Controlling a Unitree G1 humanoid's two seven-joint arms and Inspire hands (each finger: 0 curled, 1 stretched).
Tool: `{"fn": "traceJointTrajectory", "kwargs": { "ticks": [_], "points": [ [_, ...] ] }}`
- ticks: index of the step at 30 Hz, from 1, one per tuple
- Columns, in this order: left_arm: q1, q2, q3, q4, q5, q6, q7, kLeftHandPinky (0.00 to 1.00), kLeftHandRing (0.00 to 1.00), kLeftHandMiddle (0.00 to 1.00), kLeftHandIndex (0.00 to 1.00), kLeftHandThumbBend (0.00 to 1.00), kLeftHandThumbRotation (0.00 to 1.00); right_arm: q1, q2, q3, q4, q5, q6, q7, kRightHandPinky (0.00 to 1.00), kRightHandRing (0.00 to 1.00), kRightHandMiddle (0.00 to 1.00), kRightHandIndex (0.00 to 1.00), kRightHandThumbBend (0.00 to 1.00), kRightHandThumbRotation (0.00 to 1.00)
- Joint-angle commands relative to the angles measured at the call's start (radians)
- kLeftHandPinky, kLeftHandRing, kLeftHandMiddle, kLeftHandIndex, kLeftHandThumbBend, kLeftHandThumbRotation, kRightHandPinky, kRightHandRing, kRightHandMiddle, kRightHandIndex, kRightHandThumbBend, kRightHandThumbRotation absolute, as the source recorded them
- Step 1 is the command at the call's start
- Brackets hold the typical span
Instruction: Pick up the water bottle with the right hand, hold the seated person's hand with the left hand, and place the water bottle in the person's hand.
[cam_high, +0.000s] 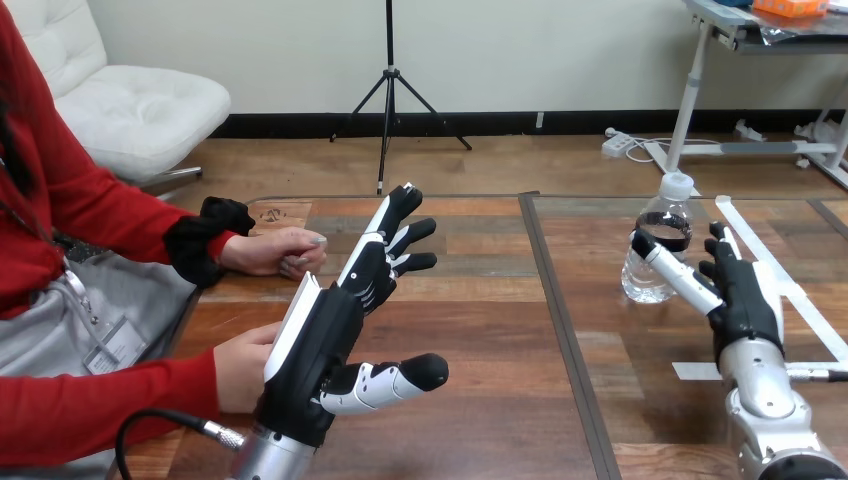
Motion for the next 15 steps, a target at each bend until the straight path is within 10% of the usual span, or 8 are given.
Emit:
{"fn": "traceJointTrajectory", "kwargs": {
  "ticks": [1, 15],
  "points": [
    [-0.043, -0.013, 0.005, -0.039, 0.003, -0.034, 0.006, 0.81, 0.91, 0.98, 0.99, 1.00, 0.69, -0.107, -0.031, 0.003, 0.004, 0.000, 0.008, 0.011, 0.92, 0.95, 0.99, 1.00, 1.00, 0.56],
    [-0.045, -0.019, 0.009, -0.031, -0.004, -0.042, 0.004, 0.79, 0.91, 0.97, 1.00, 1.00, 0.69, -0.135, -0.046, 0.019, 0.020, -0.024, 0.042, 0.014, 0.96, 0.98, 1.00, 1.00, 1.00, 0.51]
  ]
}}
